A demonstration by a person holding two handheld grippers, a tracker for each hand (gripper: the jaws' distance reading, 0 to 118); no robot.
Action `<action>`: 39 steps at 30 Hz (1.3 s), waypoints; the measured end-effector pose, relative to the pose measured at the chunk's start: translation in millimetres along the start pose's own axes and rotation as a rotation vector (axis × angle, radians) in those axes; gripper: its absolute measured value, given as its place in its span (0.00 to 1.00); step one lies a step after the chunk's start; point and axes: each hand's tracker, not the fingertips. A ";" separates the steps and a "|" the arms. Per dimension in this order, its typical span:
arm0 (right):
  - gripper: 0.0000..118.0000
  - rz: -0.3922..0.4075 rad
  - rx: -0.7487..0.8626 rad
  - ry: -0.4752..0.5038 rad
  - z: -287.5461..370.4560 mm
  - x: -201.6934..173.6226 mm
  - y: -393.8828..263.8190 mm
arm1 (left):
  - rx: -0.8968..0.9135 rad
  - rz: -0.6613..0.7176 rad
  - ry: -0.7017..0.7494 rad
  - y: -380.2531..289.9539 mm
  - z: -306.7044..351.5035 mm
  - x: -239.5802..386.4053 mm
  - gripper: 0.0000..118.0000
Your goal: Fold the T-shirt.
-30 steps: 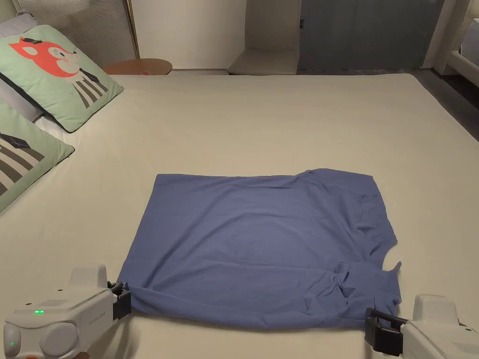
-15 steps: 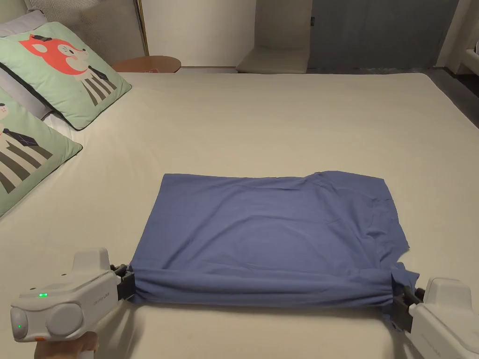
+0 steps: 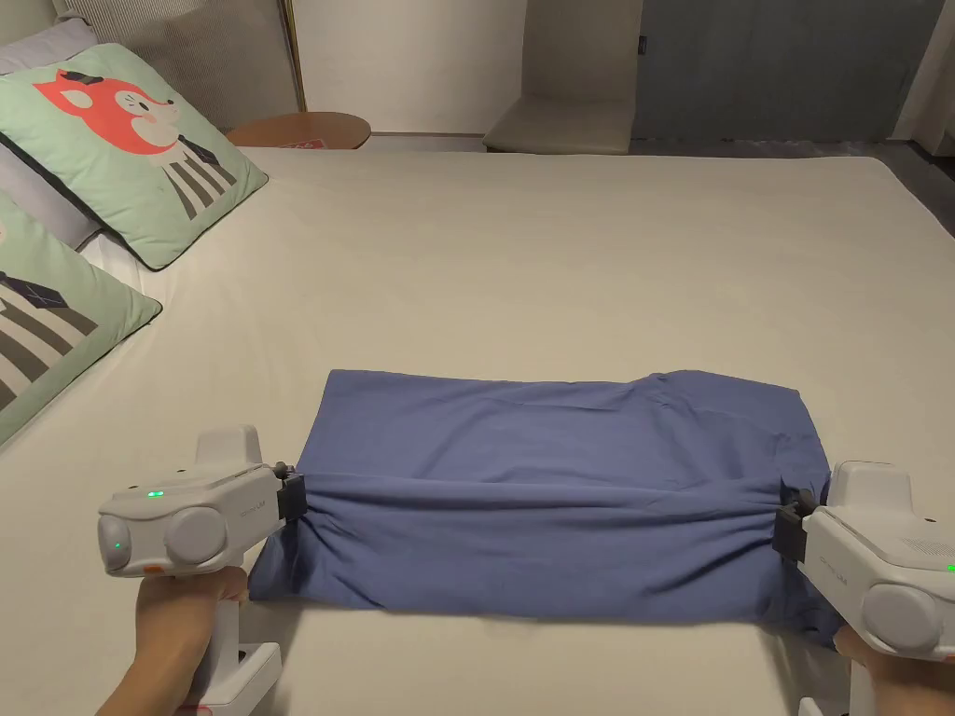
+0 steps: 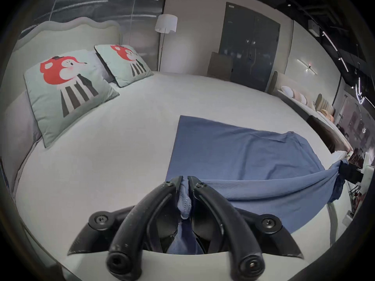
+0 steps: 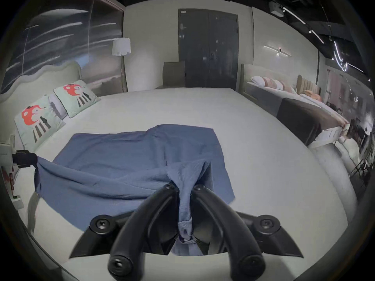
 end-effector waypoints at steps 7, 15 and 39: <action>0.07 -0.053 -0.186 -0.017 -58.0 6.2 -9.4 | -0.163 -0.034 0.060 -5.7 -66.4 4.6 0.03; 0.10 -0.071 -0.192 -0.017 -47.7 8.4 -7.2 | -0.151 -0.017 0.058 2.1 -57.6 1.0 0.23; 0.43 0.043 0.487 -0.046 206.6 -37.6 -8.9 | 0.514 -0.074 -0.018 -52.1 189.1 63.0 0.23</action>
